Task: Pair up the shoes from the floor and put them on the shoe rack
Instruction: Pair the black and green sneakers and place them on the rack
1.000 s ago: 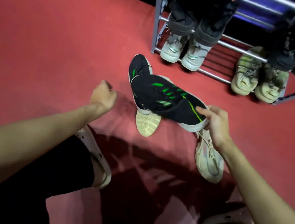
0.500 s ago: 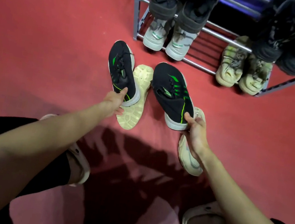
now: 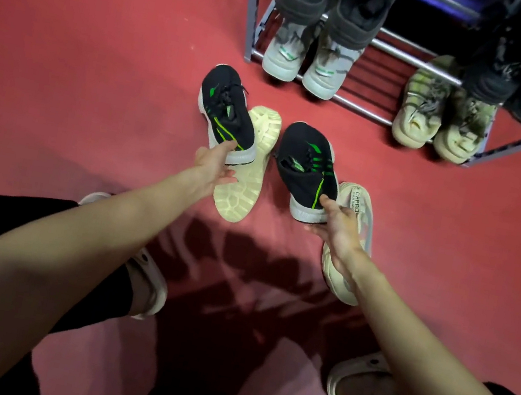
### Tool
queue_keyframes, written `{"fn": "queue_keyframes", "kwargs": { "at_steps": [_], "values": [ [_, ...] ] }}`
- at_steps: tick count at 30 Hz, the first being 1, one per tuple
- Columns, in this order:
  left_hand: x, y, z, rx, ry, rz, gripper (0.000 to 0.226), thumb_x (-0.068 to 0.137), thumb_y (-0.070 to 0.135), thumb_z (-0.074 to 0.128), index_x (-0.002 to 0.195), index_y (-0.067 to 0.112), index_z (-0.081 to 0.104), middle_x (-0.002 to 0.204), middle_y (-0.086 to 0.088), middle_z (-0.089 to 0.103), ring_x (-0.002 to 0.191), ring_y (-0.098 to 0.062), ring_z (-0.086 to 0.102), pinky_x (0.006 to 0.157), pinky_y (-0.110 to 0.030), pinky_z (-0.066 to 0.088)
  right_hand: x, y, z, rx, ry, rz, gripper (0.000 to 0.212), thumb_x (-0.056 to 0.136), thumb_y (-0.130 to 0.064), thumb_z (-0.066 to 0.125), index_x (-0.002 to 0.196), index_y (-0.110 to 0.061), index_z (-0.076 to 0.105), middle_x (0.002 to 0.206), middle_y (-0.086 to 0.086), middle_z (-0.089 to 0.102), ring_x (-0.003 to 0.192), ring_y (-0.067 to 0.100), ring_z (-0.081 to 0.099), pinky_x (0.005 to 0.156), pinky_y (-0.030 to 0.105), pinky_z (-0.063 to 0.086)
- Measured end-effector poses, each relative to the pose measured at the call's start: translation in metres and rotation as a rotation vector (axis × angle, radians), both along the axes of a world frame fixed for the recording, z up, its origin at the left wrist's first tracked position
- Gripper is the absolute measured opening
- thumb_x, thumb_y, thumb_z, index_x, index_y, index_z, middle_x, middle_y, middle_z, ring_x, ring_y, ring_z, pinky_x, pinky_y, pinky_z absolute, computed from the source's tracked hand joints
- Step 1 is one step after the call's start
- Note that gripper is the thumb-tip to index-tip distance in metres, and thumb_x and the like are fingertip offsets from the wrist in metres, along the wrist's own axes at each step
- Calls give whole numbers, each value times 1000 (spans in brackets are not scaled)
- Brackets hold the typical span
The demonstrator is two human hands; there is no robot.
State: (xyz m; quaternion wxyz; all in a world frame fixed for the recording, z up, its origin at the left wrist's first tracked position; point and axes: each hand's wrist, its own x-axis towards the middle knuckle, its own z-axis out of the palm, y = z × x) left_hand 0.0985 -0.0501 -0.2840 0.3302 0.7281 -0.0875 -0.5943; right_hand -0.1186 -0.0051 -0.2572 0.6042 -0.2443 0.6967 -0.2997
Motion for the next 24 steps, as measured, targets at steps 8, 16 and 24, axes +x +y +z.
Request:
{"fn": "queue_keyframes", "kwargs": {
  "at_steps": [8, 16, 24],
  "values": [
    [15, 3, 80, -178, -26, -40, 41, 79, 18, 50, 112, -3, 58, 99, -22, 67, 72, -35, 70, 62, -41, 62, 7, -3, 60, -109, 71, -59, 18, 91, -11, 46, 76, -9, 55, 73, 4, 56, 64, 22, 58, 48, 25, 53],
    [2, 63, 193, -311, -32, -150, 35, 80, 12, 41, 108, -3, 58, 94, -27, 65, 61, -40, 70, 61, -48, 61, -20, 23, 166, -298, 188, -32, 22, 88, -10, 47, 66, -11, 54, 67, 8, 57, 55, 19, 55, 39, 22, 49],
    [-6, 104, 288, -594, -32, -214, 19, 91, 7, 44, 83, -5, 56, 89, -21, 60, 61, -40, 65, 58, -46, 60, -50, 61, 256, -568, 227, -162, 17, 75, -25, 53, 61, -16, 54, 60, 6, 56, 59, 20, 55, 61, 36, 48]
  ]
}}
